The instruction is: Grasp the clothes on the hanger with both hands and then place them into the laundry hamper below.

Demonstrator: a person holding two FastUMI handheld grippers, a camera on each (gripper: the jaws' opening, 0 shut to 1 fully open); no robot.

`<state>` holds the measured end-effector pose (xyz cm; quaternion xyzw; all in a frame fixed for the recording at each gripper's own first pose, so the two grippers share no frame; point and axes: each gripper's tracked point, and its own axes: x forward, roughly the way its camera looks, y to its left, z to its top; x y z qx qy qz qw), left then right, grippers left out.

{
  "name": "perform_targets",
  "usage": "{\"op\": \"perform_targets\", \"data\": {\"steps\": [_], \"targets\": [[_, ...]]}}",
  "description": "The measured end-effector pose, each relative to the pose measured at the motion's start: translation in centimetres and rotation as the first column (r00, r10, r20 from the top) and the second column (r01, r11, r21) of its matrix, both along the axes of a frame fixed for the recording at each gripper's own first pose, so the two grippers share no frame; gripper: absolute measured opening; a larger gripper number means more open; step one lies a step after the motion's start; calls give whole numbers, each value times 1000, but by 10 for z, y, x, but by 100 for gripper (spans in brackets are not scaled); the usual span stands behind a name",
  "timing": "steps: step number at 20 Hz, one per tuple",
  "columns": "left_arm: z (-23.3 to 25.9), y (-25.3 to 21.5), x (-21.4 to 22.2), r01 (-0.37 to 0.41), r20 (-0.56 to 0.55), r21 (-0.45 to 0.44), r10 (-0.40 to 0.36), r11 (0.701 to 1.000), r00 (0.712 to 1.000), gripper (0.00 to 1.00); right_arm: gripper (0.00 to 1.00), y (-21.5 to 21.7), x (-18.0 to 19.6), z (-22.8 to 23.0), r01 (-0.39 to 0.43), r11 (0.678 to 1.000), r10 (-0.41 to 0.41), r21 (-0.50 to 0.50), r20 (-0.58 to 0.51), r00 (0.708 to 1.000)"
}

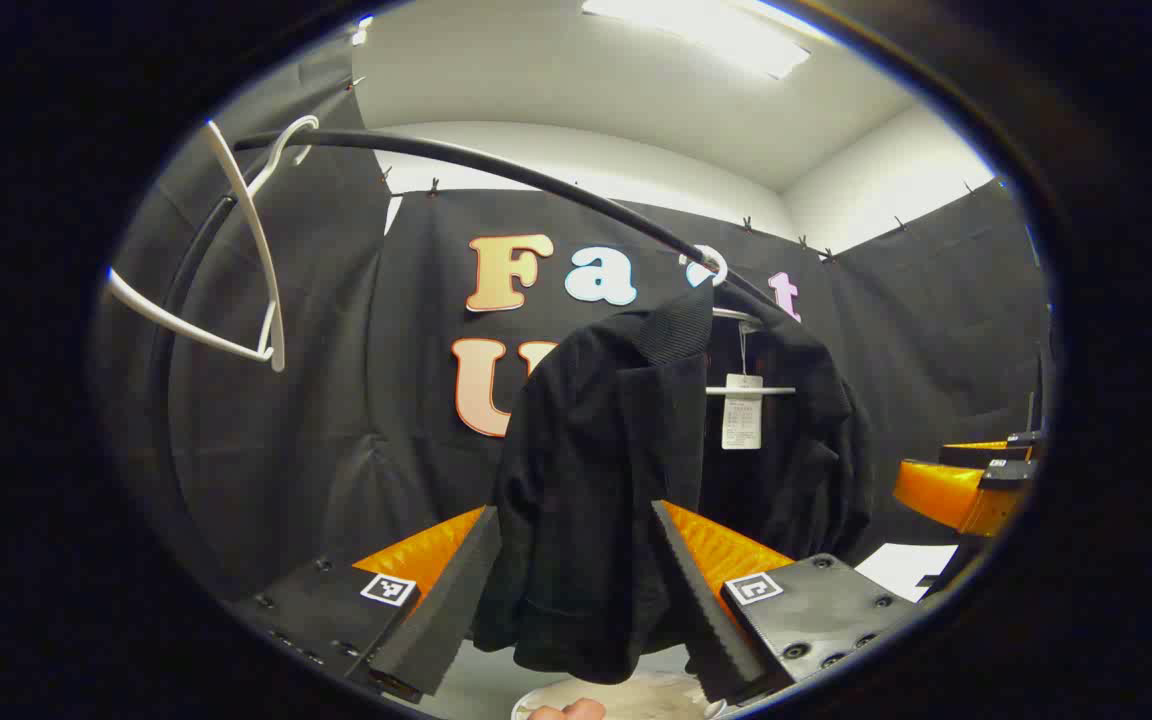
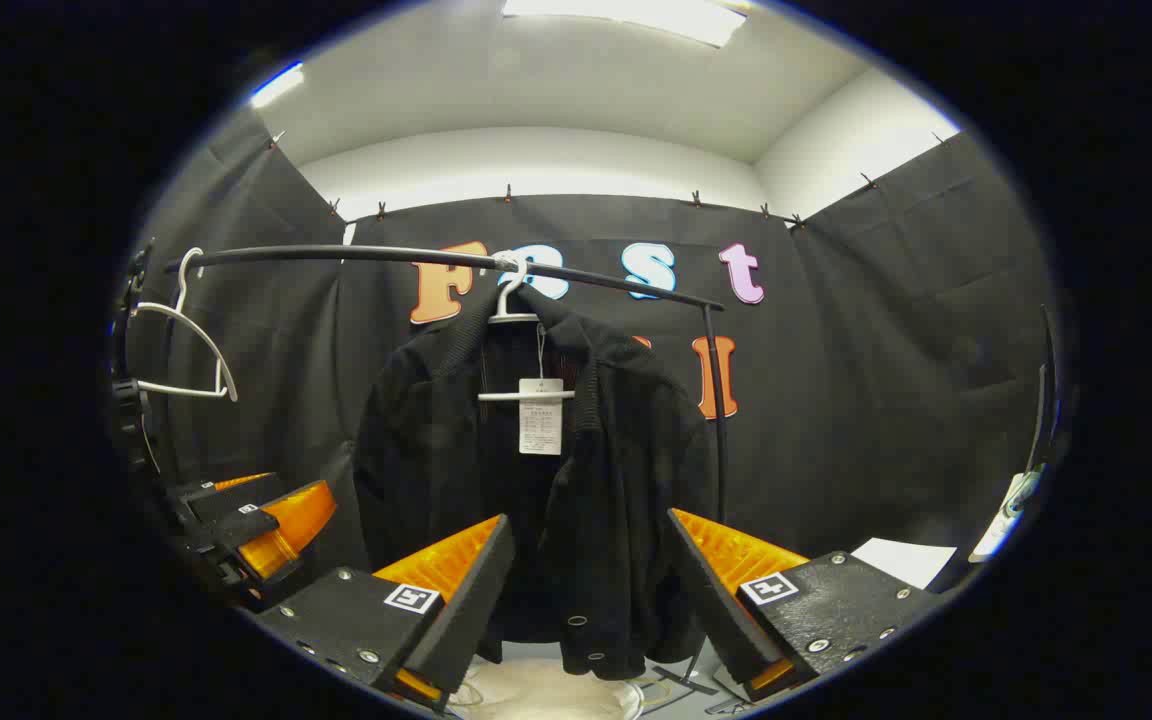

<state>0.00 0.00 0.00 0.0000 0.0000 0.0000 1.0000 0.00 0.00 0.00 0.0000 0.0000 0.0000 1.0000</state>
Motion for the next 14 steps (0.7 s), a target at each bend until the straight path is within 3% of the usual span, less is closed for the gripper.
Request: {"op": "perform_targets", "data": {"steps": [1,2,3,4,5,7,8,11,12,14], "targets": [[-2,2,-2,-15,-7,3,15,1000,1000,96,94,1,1,-6,-9,1000,9,-9,-13,1000],[-3,3,-4,-23,-11,8,23,1000,1000,100,94,0,-1,-11,-13,1000,13,-21,-11,1000],[-3,3,-4,-24,-6,7,24,1000,1000,92,94,-2,-1,-12,-8,1000,8,-30,-4,1000],[-3,4,-4,-30,-10,7,30,1000,1000,93,94,-4,-1,-17,-8,999,8,-34,-19,1000],[-7,3,-7,-27,-22,7,27,1000,999,100,94,-3,-2,-24,-16,999,15,-34,-32,999],[-11,-1,-11,-6,-33,4,7,1000,999,100,94,-5,-5,-26,-9,999,8,-30,-33,999],[-12,0,-11,-10,-33,7,11,1000,999,92,94,-7,-7,-31,-5,1000,4,-22,-48,999],[-20,0,-10,-13,-62,19,14,1000,998,100,94,-10,-7,-38,-2,1000,3,6,-80,997],[-22,-1,-11,-15,-64,10,15,1000,998,92,94,-12,-6,-39,-3,1000,4,10,-86,996],[-21,-1,-10,-20,-57,-5,20,1000,998,93,94,-17,-2,-39,3,1000,-2,10,-87,996]]}}
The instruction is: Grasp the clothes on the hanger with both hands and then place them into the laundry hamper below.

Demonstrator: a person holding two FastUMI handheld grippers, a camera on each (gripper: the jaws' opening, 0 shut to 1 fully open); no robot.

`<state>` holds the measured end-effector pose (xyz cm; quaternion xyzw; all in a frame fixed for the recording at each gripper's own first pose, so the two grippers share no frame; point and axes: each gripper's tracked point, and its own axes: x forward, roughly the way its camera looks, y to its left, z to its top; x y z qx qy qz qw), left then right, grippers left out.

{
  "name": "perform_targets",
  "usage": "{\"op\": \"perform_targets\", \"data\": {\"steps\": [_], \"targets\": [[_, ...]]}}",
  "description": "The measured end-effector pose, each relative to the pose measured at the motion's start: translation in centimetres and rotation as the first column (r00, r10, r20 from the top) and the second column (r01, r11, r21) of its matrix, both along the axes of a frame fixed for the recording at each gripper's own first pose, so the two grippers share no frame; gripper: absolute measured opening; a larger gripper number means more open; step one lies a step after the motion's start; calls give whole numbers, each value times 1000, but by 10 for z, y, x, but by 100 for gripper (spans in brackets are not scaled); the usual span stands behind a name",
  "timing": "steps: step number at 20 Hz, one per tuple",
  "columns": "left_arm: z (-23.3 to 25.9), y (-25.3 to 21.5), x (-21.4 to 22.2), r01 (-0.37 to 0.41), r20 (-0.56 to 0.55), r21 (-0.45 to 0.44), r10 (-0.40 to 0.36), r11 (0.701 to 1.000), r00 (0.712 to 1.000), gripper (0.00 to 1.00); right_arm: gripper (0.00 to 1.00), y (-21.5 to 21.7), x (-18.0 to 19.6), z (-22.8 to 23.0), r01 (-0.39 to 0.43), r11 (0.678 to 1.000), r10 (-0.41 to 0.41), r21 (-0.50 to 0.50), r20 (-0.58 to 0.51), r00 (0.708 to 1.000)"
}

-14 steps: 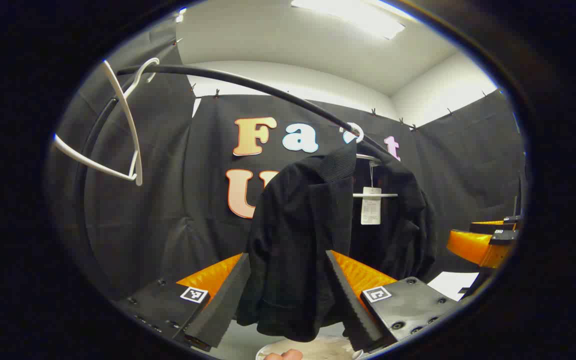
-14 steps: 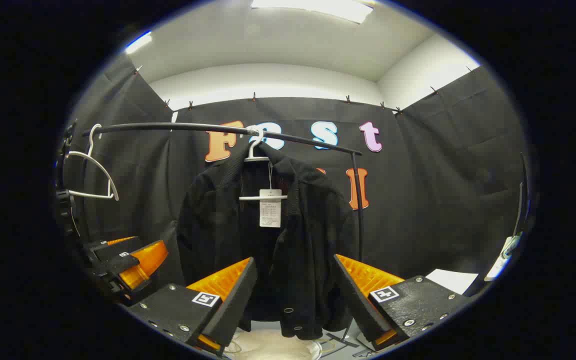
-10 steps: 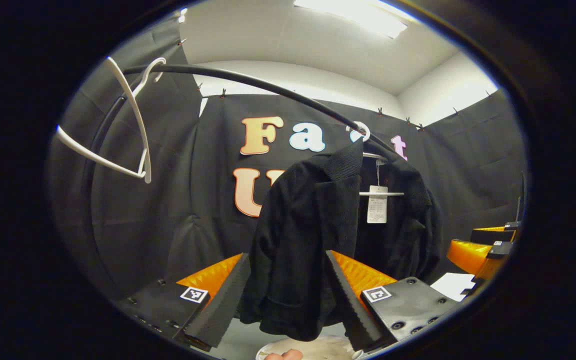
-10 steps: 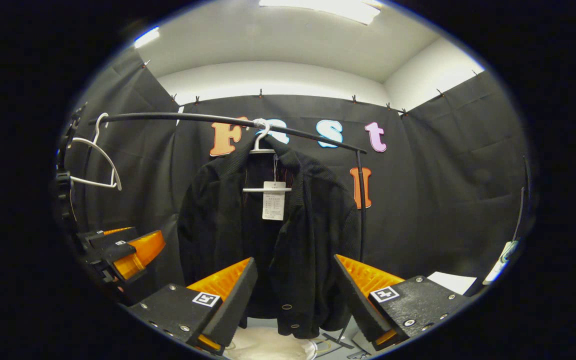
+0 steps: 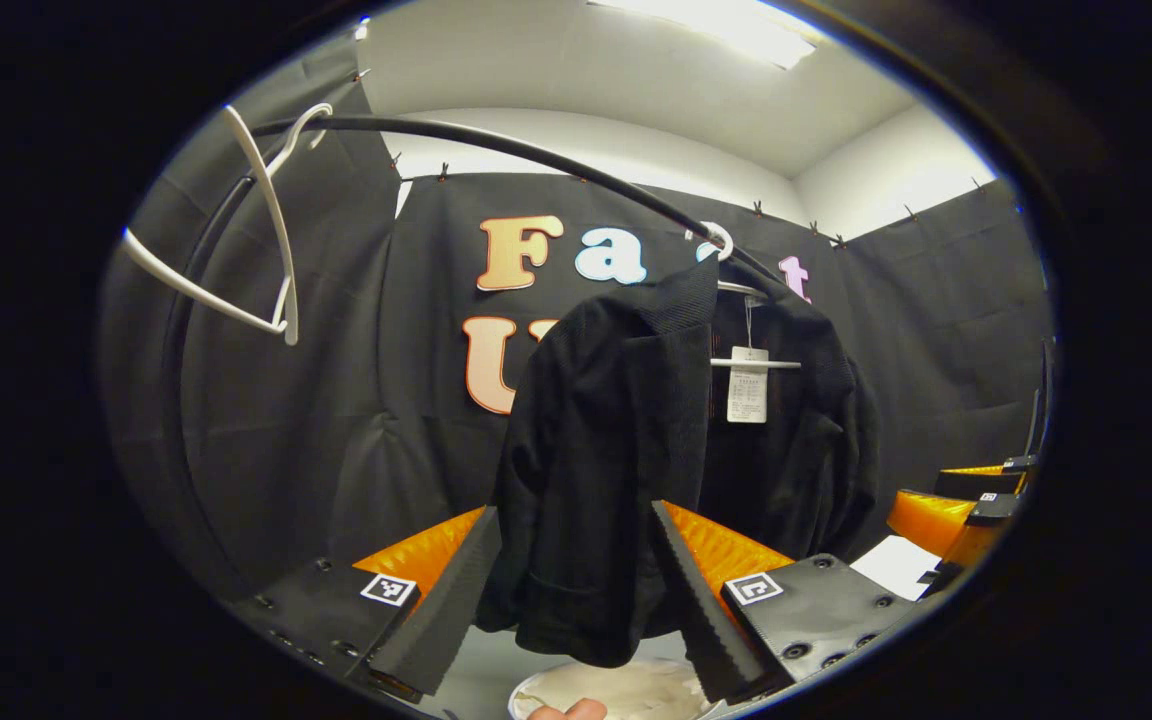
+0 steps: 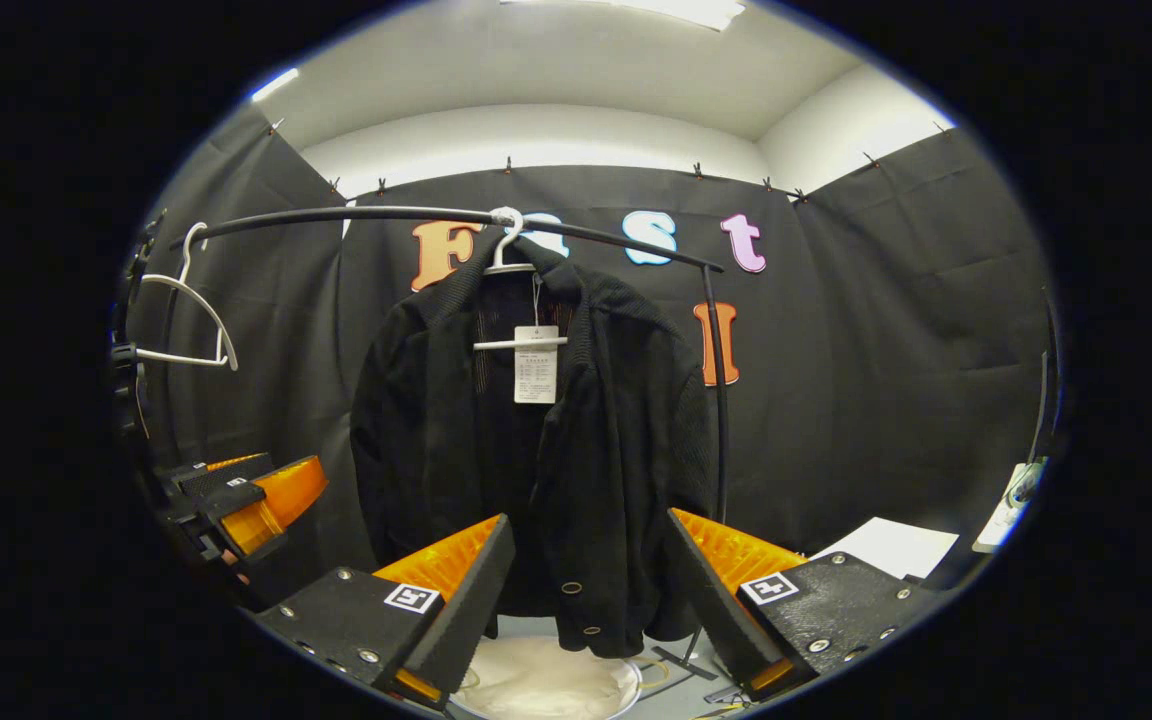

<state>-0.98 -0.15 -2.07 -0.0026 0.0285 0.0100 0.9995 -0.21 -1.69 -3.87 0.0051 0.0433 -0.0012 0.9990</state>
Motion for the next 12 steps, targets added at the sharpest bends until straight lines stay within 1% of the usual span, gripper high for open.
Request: {"op": "perform_targets", "data": {"steps": [2,3,4,7,8,9,10,12], "targets": [[2,2,1,-7,3,9,7,1000,1000,92,94,-2,4,-1,3,1000,-3,2,-4,1000],[3,0,3,-8,9,13,8,1000,1000,96,94,-4,5,0,4,1000,-4,6,-2,1000],[5,-1,3,-7,15,15,7,1000,1000,93,94,-4,7,2,2,1000,-2,13,0,1000],[3,-3,8,-4,16,15,3,1000,1000,92,94,-2,13,0,-1,1000,1,24,4,1000],[4,-4,9,-1,20,17,1,1000,1000,97,94,-1,16,-1,-1,1000,1,24,5,1000],[4,-3,10,-1,22,23,1,1000,1000,96,94,1,19,-4,-4,1000,4,26,1,1000],[3,-1,10,-3,20,27,3,1000,1000,92,94,4,22,-7,-11,999,12,31,-6,1000],[2,0,12,-4,19,24,3,1000,1000,93,94,12,29,-10,-28,998,29,52,-11,1000]]}}
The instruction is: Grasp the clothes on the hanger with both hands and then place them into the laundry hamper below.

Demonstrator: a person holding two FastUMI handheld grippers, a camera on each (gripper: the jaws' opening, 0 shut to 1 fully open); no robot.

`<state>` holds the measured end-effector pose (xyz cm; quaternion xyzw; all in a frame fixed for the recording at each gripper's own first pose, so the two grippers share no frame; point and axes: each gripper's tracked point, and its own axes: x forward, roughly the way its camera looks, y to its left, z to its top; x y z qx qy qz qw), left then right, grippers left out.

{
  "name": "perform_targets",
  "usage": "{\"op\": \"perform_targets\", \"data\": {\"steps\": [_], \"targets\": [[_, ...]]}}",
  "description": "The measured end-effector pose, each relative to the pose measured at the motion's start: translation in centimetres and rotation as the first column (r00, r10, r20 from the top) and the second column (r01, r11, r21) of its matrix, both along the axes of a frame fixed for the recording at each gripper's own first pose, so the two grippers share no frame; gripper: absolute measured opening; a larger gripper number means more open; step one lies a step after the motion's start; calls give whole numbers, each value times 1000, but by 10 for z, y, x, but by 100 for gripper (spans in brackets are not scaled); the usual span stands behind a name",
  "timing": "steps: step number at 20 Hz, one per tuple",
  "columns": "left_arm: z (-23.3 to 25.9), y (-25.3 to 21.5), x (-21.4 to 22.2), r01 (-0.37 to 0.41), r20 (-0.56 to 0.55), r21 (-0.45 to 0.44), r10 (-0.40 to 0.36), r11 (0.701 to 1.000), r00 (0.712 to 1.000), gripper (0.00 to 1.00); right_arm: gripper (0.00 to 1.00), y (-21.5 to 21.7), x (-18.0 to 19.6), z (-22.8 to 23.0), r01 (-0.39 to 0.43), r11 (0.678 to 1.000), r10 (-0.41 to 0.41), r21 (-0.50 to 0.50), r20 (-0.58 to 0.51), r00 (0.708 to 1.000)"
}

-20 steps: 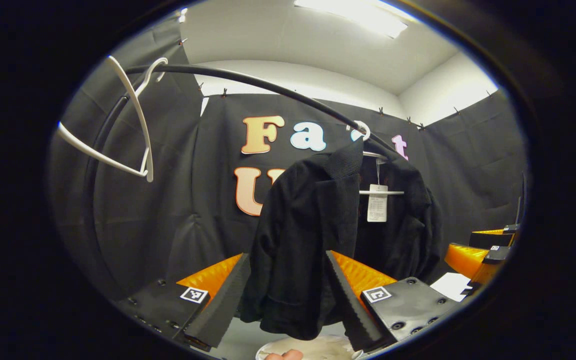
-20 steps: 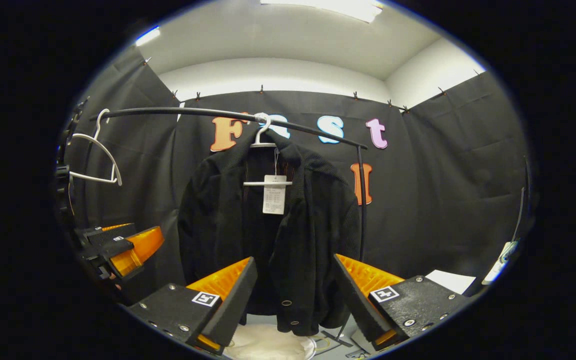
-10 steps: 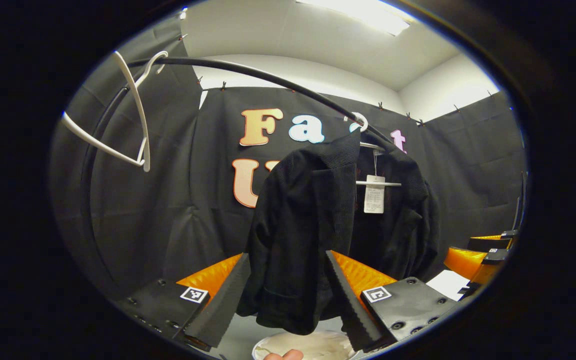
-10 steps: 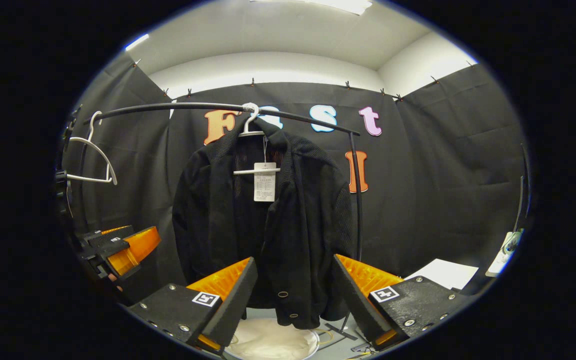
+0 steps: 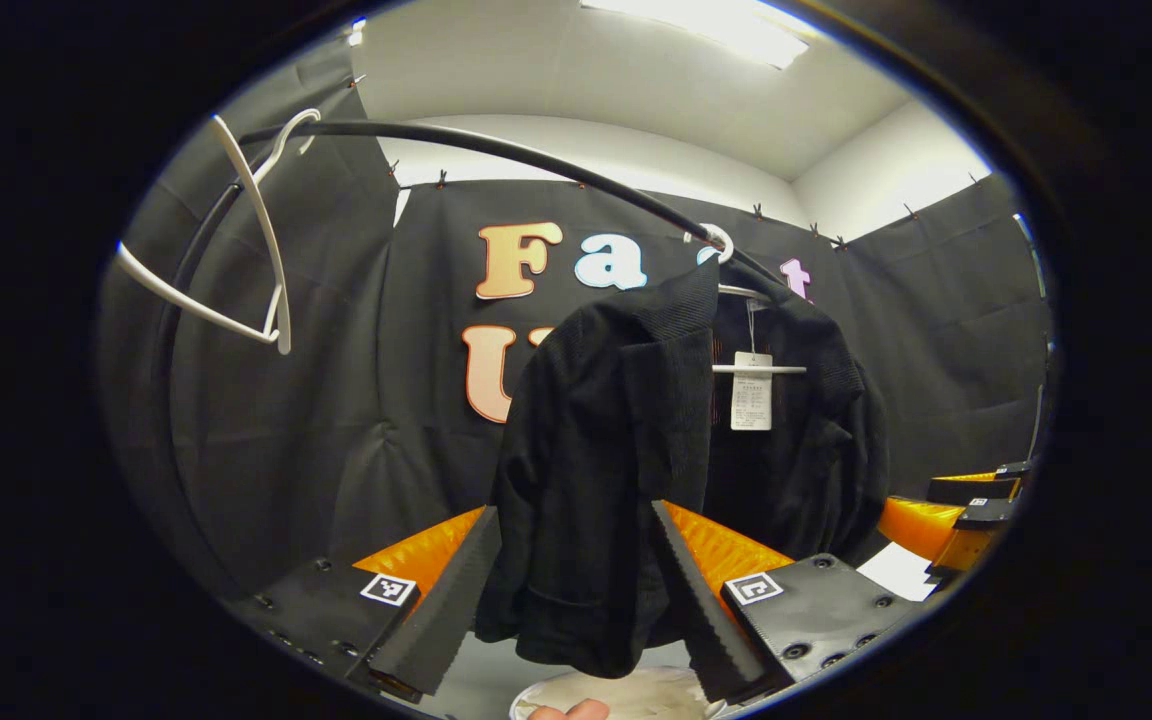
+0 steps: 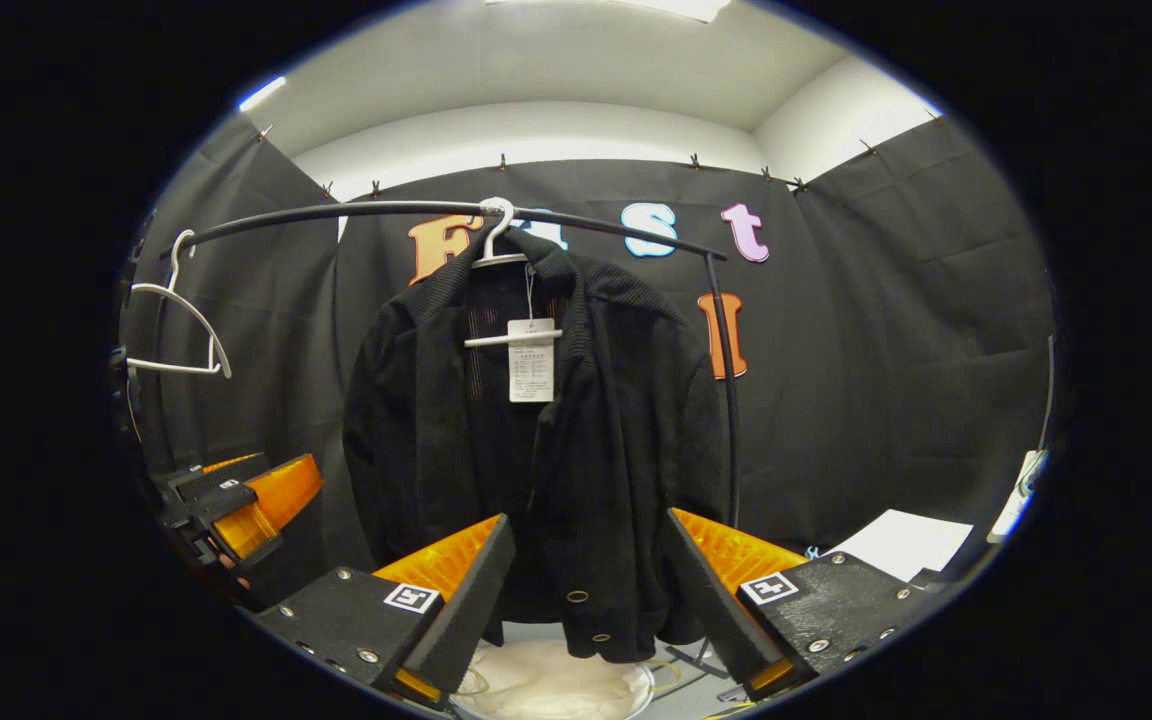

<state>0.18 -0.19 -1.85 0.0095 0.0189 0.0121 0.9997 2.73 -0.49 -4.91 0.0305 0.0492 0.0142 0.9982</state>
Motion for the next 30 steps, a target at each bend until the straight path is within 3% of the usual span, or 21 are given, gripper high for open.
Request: {"op": "perform_targets", "data": {"steps": [3,4,6,7,8,12,14,16,24,30], "targets": [[-1,6,0,-8,-5,13,8,1000,1000,96,94,16,18,-9,-33,999,33,20,-19,999],[1,10,-1,-13,-1,18,13,1000,1000,92,94,20,26,-11,-39,999,40,23,-21,999],[3,14,-4,-19,4,20,19,1000,1000,93,94,26,44,-21,-41,999,41,16,-48,998],[3,16,-3,-20,4,21,20,1000,1000,93,88,31,54,-27,-45,999,46,19,-60,997],[3,19,-4,-25,2,25,25,999,1000,93,93,35,63,-32,-40,999,41,25,-72,997],[2,30,-8,-43,2,33,43,999,999,92,93,42,94,-50,2,999,2,42,-99,995],[0,37,-9,-53,-6,36,53,998,999,96,94,37,112,-59,45,999,-43,9,-109,993],[-2,43,-10,-63,-10,35,64,997,998,92,94,28,124,-62,93,995,-95,-25,-101,990],[-2,62,-13,-92,-4,28,92,995,996,92,92,-3,145,-64,177,978,-186,-111,-86,979],[-11,36,10,-24,-10,-16,24,1000,1000,93,24,-21,131,-64,177,973,-193,-150,-99,976]]}}
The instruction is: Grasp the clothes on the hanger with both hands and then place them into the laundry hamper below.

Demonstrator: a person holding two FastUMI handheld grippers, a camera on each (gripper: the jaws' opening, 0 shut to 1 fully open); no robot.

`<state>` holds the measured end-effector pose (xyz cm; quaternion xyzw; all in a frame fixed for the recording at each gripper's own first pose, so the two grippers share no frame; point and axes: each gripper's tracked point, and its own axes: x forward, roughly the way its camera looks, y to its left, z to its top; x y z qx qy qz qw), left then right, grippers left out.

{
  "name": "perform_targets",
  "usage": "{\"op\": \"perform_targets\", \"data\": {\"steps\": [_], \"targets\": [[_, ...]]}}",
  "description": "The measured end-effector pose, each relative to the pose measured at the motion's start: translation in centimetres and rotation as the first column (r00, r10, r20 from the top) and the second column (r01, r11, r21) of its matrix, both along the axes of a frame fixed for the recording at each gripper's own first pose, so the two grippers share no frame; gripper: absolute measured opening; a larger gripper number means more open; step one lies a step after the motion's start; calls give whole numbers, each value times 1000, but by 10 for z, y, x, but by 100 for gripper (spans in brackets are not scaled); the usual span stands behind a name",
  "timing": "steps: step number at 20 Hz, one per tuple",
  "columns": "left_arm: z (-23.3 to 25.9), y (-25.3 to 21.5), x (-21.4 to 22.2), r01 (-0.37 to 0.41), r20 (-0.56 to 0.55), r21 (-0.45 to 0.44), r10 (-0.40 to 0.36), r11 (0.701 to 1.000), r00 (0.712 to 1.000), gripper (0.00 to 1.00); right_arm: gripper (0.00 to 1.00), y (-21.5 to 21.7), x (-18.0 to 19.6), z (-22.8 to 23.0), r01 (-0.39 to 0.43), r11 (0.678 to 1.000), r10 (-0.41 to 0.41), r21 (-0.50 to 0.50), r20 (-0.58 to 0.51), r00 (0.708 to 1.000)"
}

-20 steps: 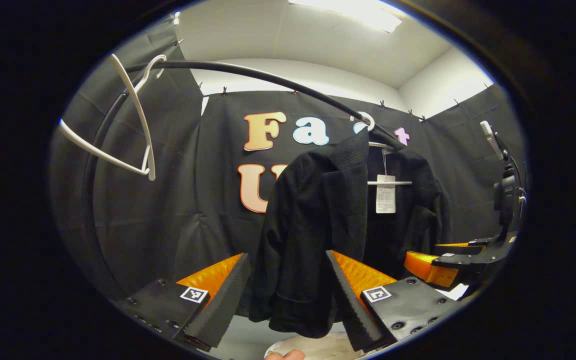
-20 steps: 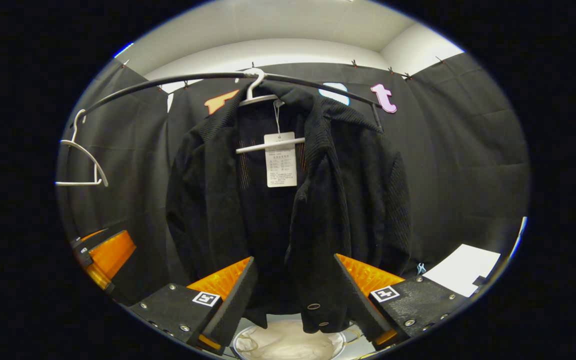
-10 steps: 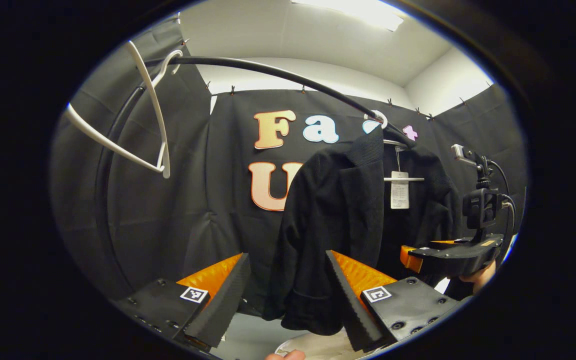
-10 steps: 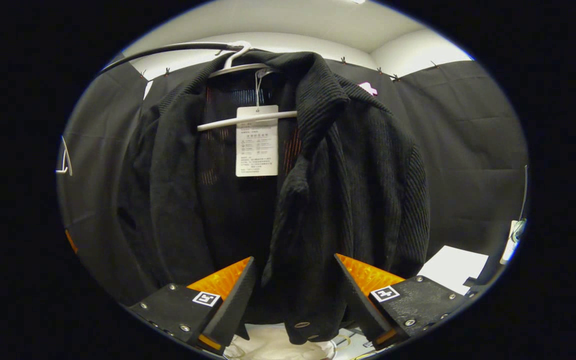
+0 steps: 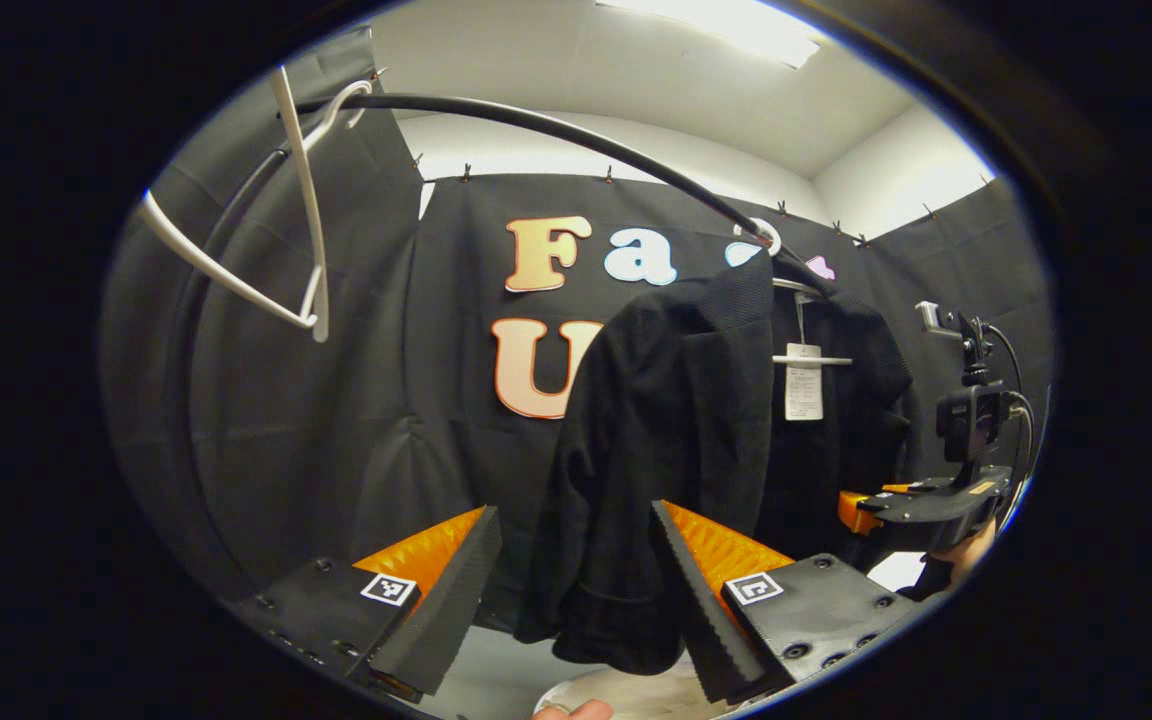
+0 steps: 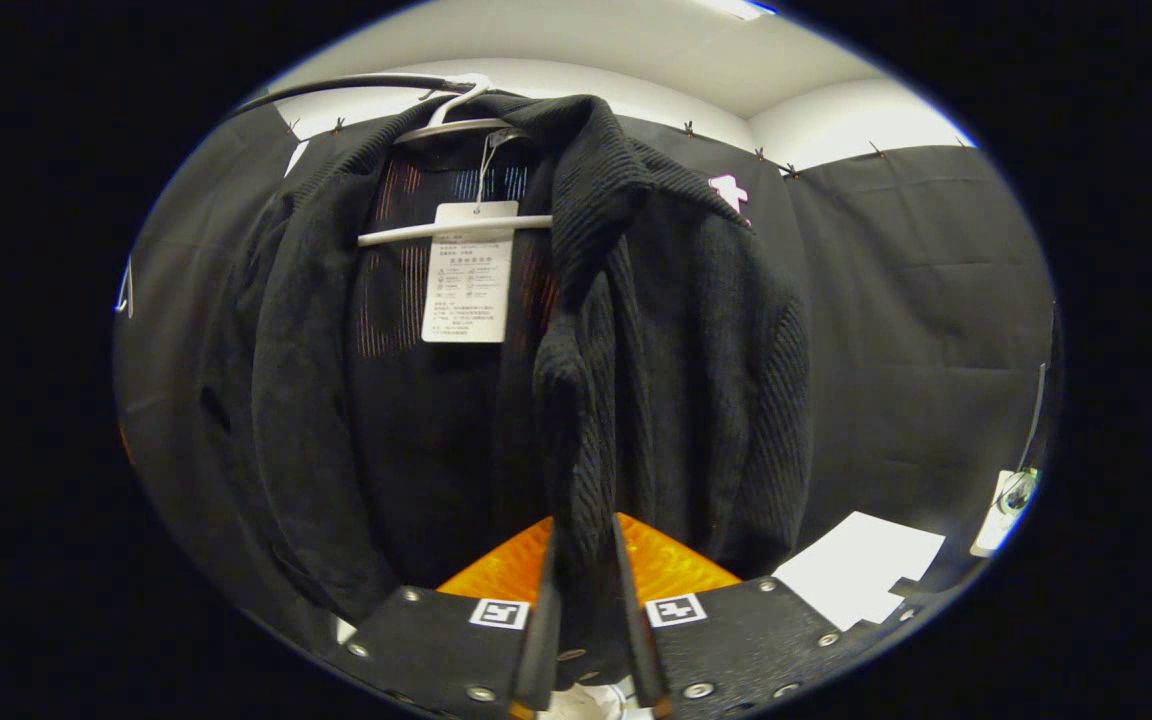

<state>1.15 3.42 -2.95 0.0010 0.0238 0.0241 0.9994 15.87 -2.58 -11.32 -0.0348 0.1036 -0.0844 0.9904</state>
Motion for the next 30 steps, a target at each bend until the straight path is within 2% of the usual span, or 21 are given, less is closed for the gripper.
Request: {"op": "perform_targets", "data": {"steps": [1,4,6,7,8,10,11,12,13,16,19,20,21,24,30], "targets": [[-2,-11,4,26,-1,-13,-26,1000,1000,93,13,-4,-5,1,0,1000,0,-1,-4,1000],[-12,-50,20,122,-25,-56,-123,991,992,93,5,-10,-18,8,-23,1000,23,15,-7,1000],[-19,-72,33,163,-31,-64,-165,985,986,96,3,-7,-28,14,-59,998,59,13,-14,998],[-22,-82,41,175,-30,-62,-177,983,984,96,9,-7,-32,17,-74,997,74,13,-13,997],[-24,-89,48,180,-27,-57,-182,982,983,96,2,-5,-36,22,-87,996,87,18,-9,996],[-31,-103,63,187,-21,-37,-188,982,982,96,2,-4,-45,30,-113,993,113,30,1,994],[-35,-110,68,196,-21,-29,-197,980,980,100,2,-6,-48,34,-119,993,118,24,7,993],[-37,-120,72,208,-17,-27,-208,978,978,97,2,-9,-51,36,-120,993,120,11,12,993],[-39,-127,78,215,-11,-24,-215,976,977,100,2,-12,-53,38,-122,993,122,-1,15,992],[-44,-138,100,199,-5,0,-199,980,980,100,3,-17,-57,42,-127,992,128,-16,22,992],[-47,-138,118,153,4,22,-153,988,988,93,3,-19,-60,43,-134,991,134,-7,23,991],[-47,-134,122,129,15,35,-129,991,991,93,3,-20,-60,43,-134,991,134,-9,24,991],[-47,-131,126,104,23,49,-105,993,994,100,3,-20,-61,44,-136,991,136,-12,25,990],[-41,-131,132,93,49,73,-96,993,994,88,3,-20,-62,44,-142,990,142,-15,23,990],[-27,-121,117,77,82,98,-85,992,993,25,3,-24,-64,48,-131,991,131,-4,51,990]]}}
